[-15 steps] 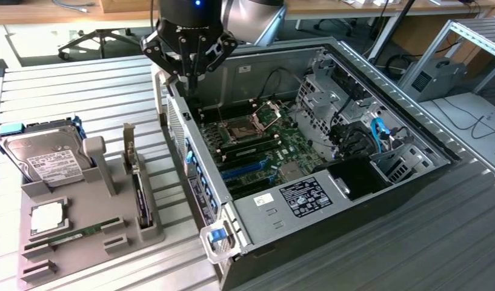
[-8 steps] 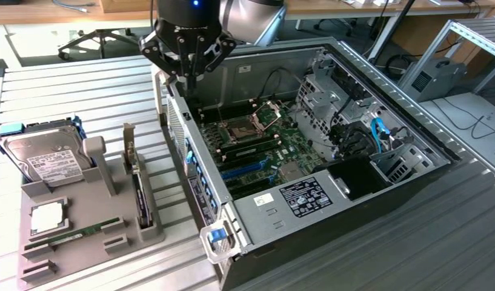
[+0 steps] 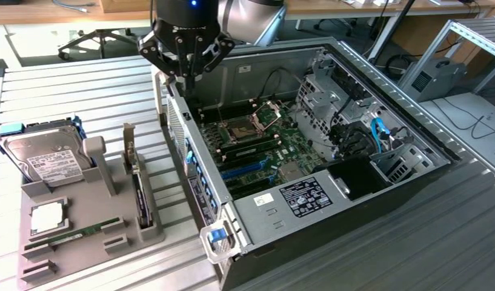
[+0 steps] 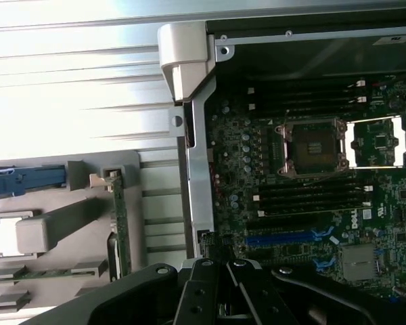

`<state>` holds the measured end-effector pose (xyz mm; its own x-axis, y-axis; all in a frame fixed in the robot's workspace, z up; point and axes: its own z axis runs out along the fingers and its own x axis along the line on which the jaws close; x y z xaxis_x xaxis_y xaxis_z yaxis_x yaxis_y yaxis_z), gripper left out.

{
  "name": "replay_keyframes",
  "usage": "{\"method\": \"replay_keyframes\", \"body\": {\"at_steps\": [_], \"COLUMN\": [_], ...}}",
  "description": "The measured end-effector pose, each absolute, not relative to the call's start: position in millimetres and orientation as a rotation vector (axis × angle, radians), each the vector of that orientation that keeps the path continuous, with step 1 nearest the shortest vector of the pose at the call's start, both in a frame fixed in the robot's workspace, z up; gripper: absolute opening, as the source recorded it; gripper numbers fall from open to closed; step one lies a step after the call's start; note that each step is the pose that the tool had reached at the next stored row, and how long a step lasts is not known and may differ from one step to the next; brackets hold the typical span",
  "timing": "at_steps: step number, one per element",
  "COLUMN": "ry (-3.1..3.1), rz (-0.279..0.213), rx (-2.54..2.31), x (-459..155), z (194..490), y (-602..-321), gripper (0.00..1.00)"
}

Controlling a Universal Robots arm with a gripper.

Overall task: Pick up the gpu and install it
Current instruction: 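Reach for the gpu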

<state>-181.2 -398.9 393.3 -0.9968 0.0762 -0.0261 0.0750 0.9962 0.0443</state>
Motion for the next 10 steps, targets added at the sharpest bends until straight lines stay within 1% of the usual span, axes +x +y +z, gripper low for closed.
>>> {"method": "replay_keyframes", "body": {"at_steps": [10], "ry": [3.111], "rz": [0.068], "rx": [0.118], "x": [-183.8], "z": [393.3], "y": [-398.9], "gripper": [0.11]}}
